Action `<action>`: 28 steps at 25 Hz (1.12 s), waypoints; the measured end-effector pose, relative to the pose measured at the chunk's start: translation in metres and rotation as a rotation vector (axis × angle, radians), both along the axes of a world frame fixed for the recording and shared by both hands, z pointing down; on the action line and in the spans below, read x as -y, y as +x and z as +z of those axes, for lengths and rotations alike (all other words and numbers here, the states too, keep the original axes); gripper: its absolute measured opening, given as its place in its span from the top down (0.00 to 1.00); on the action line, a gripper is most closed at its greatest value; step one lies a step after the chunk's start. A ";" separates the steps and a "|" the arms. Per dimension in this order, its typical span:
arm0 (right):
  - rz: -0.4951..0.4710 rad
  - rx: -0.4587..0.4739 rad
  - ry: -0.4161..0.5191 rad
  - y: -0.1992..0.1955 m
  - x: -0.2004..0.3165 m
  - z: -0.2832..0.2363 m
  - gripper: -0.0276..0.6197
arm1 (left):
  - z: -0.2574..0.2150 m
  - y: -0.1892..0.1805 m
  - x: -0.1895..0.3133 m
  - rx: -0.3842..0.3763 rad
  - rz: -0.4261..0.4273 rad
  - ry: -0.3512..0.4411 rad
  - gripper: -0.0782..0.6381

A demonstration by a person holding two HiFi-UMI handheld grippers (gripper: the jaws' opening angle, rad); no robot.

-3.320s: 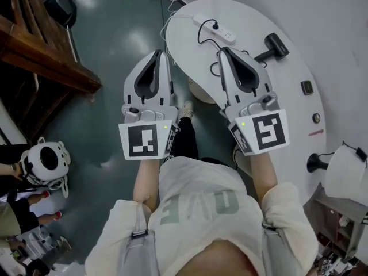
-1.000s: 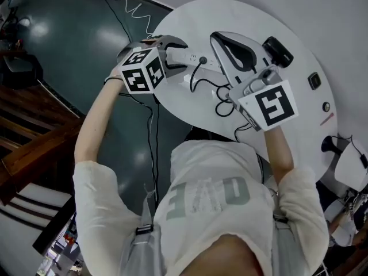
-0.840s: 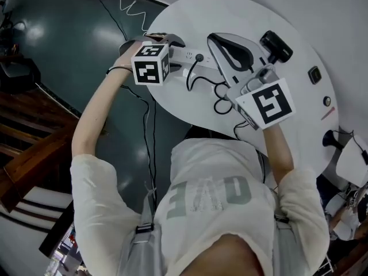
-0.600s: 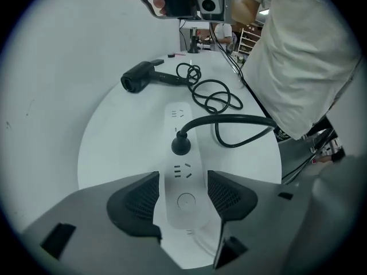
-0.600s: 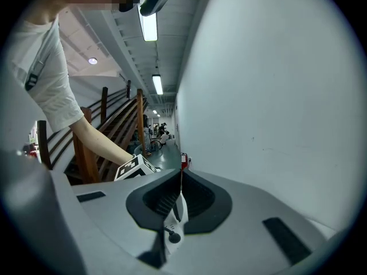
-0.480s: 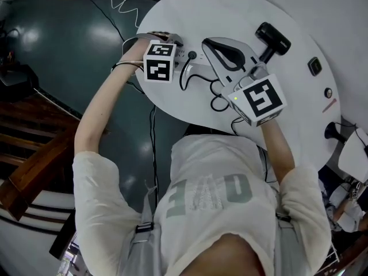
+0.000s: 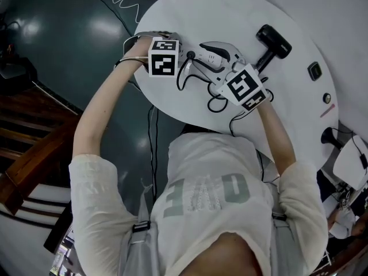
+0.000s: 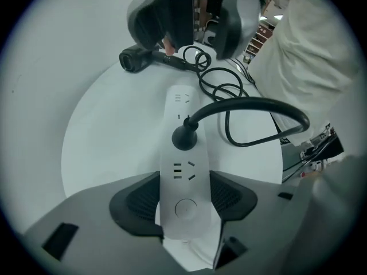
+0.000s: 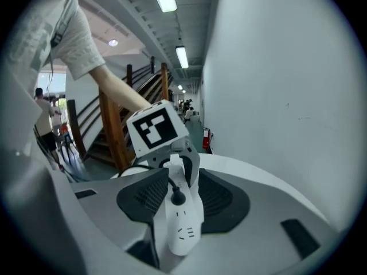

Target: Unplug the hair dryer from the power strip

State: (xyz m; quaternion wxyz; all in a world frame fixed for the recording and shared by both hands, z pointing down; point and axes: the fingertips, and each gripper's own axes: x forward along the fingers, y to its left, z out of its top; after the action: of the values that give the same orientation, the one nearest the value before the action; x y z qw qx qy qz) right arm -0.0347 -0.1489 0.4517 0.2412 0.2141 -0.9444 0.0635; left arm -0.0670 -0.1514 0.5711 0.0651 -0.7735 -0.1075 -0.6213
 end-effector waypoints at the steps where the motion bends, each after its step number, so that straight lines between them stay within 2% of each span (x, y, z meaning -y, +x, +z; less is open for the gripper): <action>1: -0.028 -0.055 0.017 0.000 0.001 0.011 0.72 | 0.002 0.000 0.000 0.007 -0.007 -0.011 0.52; 4: -0.095 -0.180 0.041 -0.004 0.001 0.042 0.72 | 0.003 0.000 0.000 -0.003 -0.016 -0.014 0.52; 11: -0.173 -0.264 0.056 -0.023 -0.001 0.074 0.73 | 0.001 0.001 0.000 -0.028 -0.032 -0.014 0.52; 14: -0.192 -0.279 0.084 -0.024 -0.003 0.077 0.77 | 0.003 0.001 0.000 -0.020 -0.034 -0.013 0.52; 18: -0.190 -0.323 0.219 -0.024 -0.006 0.075 0.78 | 0.004 0.002 0.002 -0.015 -0.034 -0.013 0.52; 19: -0.183 -0.319 0.229 -0.024 -0.006 0.075 0.78 | 0.004 0.002 0.002 -0.017 -0.037 -0.015 0.52; 25: -0.118 -0.193 0.053 -0.024 -0.002 0.069 0.80 | 0.003 0.001 0.002 -0.026 -0.045 -0.014 0.52; 28: -0.073 -0.120 -0.065 -0.022 0.001 0.063 0.85 | 0.003 0.001 0.002 -0.033 -0.050 -0.017 0.52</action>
State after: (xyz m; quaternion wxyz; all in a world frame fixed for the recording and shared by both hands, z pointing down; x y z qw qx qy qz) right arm -0.0572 -0.1503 0.5143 0.3065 0.1752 -0.9328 0.0723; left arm -0.0657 -0.1531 0.5736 0.0448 -0.7865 -0.0924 -0.6090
